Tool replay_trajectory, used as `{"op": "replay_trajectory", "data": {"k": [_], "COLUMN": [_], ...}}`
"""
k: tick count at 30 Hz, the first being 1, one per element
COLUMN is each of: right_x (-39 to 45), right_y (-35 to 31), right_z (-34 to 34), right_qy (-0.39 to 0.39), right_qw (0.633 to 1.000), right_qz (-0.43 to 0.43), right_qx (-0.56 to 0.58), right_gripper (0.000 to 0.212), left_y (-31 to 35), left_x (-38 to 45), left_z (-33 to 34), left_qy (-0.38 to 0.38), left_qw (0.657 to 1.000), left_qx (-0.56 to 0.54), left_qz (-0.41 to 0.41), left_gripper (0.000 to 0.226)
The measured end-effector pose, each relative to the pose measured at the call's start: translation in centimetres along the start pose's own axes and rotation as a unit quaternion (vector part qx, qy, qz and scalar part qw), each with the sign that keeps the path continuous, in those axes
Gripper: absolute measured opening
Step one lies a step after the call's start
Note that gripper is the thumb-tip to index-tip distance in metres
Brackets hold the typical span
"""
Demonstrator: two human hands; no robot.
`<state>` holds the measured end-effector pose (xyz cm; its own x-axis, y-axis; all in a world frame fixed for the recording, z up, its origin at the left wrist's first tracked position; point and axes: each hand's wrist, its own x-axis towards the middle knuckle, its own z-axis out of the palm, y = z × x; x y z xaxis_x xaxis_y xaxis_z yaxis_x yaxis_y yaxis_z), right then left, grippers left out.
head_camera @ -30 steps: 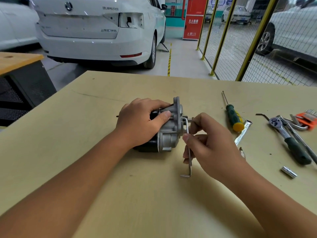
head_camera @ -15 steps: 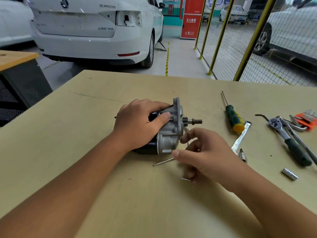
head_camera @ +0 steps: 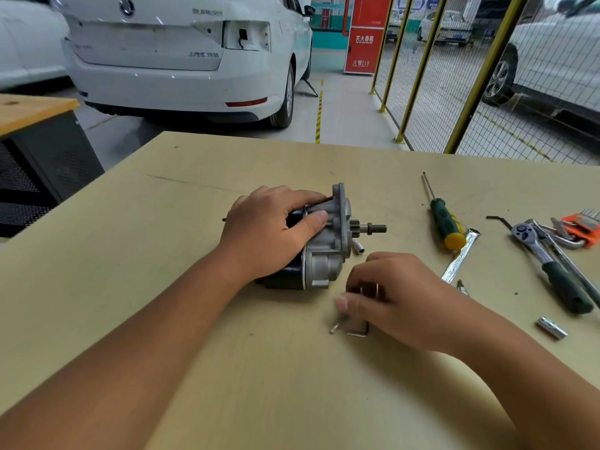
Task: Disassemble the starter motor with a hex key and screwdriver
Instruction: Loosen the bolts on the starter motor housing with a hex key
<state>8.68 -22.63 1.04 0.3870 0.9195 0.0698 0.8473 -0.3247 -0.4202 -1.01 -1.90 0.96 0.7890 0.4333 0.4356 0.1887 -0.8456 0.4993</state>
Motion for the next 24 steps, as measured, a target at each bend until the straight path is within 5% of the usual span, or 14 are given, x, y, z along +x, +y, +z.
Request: {"op": "replay_trajectory", "data": {"k": [7, 16, 20, 24], "right_x": [0.2, 0.3, -0.2, -0.1], "right_y": [1.3, 2.8, 3.5, 2.5], "right_z": [-1.0, -2.3, -4.5, -4.4], "right_qy": [0.048, 0.045, 0.114, 0.093], "right_qw": [0.982, 0.967, 0.940, 0.846], "right_qz": [0.184, 0.244, 0.230, 0.206], "right_qx": [-0.011, 0.053, 0.225, 0.483], "right_gripper": [0.033, 0.028, 0.027, 0.036], "left_y": [-0.1, -0.2, -0.3, -0.2], "left_x": [0.0, 0.0, 0.0, -0.1], "left_z": [0.1, 0.0, 0.1, 0.1], "left_qy": [-0.004, -0.005, -0.005, 0.000], "left_qw": [1.000, 1.000, 1.000, 1.000], "left_qx": [0.000, -0.002, -0.005, -0.004], "left_qz": [-0.001, 0.002, 0.003, 0.002], "left_gripper": [0.048, 0.048, 0.048, 0.047]}}
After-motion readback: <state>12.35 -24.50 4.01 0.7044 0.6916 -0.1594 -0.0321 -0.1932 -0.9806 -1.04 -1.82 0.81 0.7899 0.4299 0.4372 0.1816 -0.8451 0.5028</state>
